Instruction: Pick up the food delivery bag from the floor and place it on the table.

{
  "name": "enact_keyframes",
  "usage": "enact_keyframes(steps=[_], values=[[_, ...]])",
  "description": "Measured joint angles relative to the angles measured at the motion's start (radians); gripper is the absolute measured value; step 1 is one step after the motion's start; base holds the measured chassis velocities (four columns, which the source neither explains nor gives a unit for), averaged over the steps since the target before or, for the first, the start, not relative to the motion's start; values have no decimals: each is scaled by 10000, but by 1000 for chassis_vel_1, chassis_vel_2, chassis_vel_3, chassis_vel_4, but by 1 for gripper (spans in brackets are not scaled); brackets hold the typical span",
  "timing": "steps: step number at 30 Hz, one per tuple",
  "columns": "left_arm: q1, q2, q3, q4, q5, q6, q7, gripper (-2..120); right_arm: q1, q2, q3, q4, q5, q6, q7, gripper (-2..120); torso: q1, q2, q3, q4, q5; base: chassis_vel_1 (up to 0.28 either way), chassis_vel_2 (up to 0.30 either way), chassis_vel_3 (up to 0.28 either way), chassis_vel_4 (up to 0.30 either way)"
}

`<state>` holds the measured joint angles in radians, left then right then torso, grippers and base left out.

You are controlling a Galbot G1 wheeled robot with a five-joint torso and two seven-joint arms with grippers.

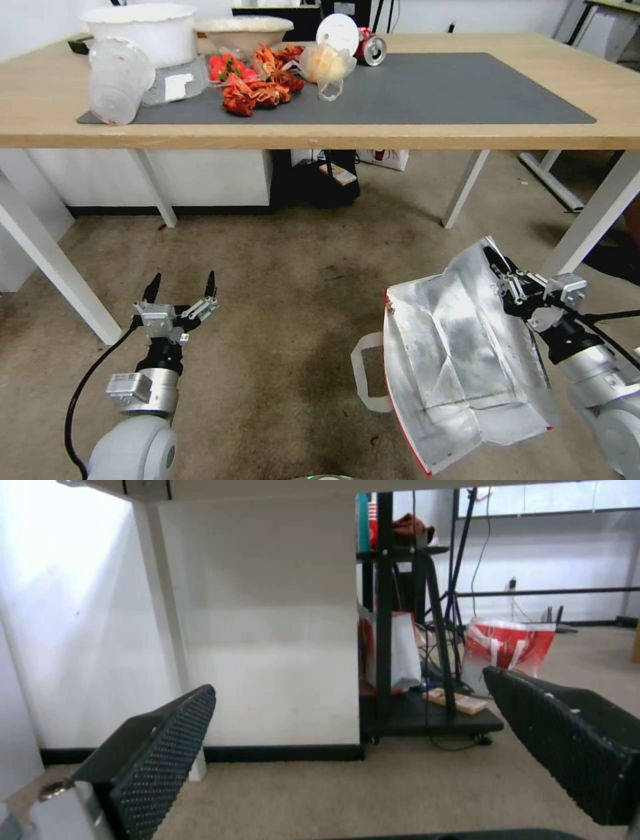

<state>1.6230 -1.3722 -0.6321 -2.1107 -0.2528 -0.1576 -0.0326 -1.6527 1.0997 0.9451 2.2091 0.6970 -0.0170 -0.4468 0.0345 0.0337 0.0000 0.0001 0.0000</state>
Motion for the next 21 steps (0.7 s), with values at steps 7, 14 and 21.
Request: enact_keyframes(steps=[7,14,21], values=[[-23,15,-19,-12,37,-79,0,100,68,-189,330,28,643,115,-1330,0,-1,0,0,0,0,0,0,0,0],[7,28,-29,-43,105,-153,10,100,96,-268,601,-66,1779,-21,-3282,0,0,0,0,-1,0,0,0,0,0],[57,30,-21,-191,-21,-79,-16,100,120,-337,776,128,3004,-522,-4218,0,0,0,0,0,0,0,0,0,0]])
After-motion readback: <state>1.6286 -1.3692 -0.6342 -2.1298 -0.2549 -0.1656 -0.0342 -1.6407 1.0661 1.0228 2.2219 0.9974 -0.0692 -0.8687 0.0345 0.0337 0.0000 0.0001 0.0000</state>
